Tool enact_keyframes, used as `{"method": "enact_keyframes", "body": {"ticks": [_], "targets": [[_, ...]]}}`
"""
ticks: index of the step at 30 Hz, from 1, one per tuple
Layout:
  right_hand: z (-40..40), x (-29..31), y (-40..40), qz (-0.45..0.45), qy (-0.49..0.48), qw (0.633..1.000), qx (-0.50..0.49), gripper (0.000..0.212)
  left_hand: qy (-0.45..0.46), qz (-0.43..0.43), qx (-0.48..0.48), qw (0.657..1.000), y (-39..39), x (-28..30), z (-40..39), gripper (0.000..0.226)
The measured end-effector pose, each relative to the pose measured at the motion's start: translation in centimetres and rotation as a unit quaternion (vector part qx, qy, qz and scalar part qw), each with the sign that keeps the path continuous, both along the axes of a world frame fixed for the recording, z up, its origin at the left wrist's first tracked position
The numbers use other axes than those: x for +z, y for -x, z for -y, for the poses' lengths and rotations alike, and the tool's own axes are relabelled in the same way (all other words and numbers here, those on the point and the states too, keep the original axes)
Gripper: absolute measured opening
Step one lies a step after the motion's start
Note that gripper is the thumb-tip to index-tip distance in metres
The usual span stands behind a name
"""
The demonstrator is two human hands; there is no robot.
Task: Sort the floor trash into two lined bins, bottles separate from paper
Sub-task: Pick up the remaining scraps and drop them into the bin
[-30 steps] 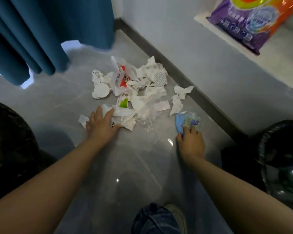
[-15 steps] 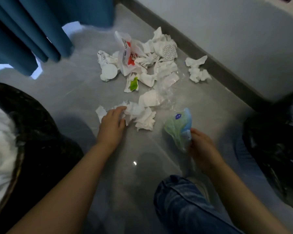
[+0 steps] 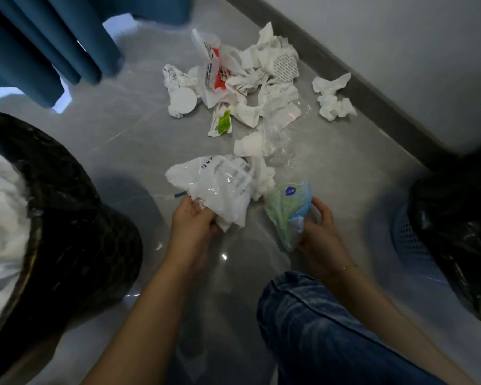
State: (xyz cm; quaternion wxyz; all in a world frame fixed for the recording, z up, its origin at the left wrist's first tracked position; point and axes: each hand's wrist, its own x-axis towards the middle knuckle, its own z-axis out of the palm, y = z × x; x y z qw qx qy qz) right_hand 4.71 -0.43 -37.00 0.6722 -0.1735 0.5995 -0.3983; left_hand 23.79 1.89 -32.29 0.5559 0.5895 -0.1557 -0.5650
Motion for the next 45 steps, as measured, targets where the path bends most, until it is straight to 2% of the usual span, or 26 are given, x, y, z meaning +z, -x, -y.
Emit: {"method": "enact_keyframes", "body": {"ticks": [2, 7, 8, 10, 11, 13, 16, 18, 21, 23, 26, 29, 32, 35, 39, 42, 45], "targets": [[0.0, 0.6, -0.1, 0.006, 0.019, 1.000, 0.004, 0.054, -0.004, -0.051, -0.022, 0.998, 1.0, 0.0, -0.4, 0.036], [0.0, 1.2, -0.3, 0.076, 0.012, 0.997, 0.031, 0.033, -0.057, -0.025, -0.080, 0.995, 3.0, -1.5, -1.2, 0.038], [0.0, 1.4, -0.6, 0.075, 0.002, 0.997, 0.029, 0.034, -0.064, -0.001, -0.088, 0.994, 3.4, -1.8, -1.3, 0.038], [-0.1, 1.9, -0.8, 0.088, -0.015, 0.996, 0.019, 0.068, -0.064, 0.048, -0.099, 0.992, 3.9, -2.1, -1.2, 0.037], [-0.2, 2.2, -0.9, 0.108, -0.018, 0.994, 0.026, 0.077, -0.062, 0.068, -0.099, 0.991, 4.2, -2.3, -1.1, 0.036], [-0.2, 2.9, -1.0, 0.126, -0.002, 0.991, 0.038, 0.062, -0.056, 0.107, -0.102, 0.987, 4.6, -2.4, -0.9, 0.034], [-0.4, 3.5, -0.6, 0.050, 0.056, 0.996, 0.056, 0.041, -0.049, 0.145, -0.117, 0.981, 5.1, -2.4, -1.1, 0.036], [-0.4, 3.7, -0.2, -0.001, 0.069, 0.995, 0.072, 0.029, -0.037, 0.132, -0.120, 0.983, 5.3, -2.3, -1.3, 0.036], [-0.2, 4.1, -0.3, -0.030, 0.079, 0.995, 0.059, 0.031, -0.036, 0.091, -0.096, 0.991, 5.1, -2.2, -1.7, 0.030], [0.0, 4.2, -0.3, -0.038, 0.093, 0.995, 0.025, 0.035, -0.068, 0.073, -0.044, 0.994, 4.5, -2.4, -2.1, 0.022], [0.1, 4.3, 0.0, -0.064, 0.107, 0.992, -0.014, 0.039, -0.102, 0.062, 0.037, 0.992, 2.9, -2.3, -2.7, 0.022], [-0.1, 4.4, -0.3, -0.080, 0.115, 0.990, 0.010, 0.036, -0.050, 0.065, 0.008, 0.997, 2.5, -1.1, -2.5, 0.025], [-0.5, 4.5, -1.4, -0.035, 0.115, 0.992, 0.031, 0.033, -0.002, 0.085, -0.041, 0.995, 4.0, 0.1, -1.5, 0.025], [-0.9, 4.6, -2.1, 0.008, 0.106, 0.993, 0.046, 0.025, -0.023, 0.137, -0.033, 0.990, 5.3, -0.3, -0.8, 0.020], [-1.2, 4.4, -1.9, -0.013, 0.111, 0.992, 0.054, 0.028, -0.050, 0.225, -0.011, 0.973, 5.6, -1.6, -0.7, 0.017], [-1.2, 4.2, -1.5, -0.033, 0.114, 0.992, 0.048, 0.034, -0.058, 0.212, -0.032, 0.975, 6.0, -2.0, -0.4, 0.017], [-0.9, 3.9, -1.2, -0.070, 0.118, 0.990, -0.002, 0.038, -0.048, 0.216, -0.040, 0.974, 5.1, -2.2, -0.2, 0.013]]}}
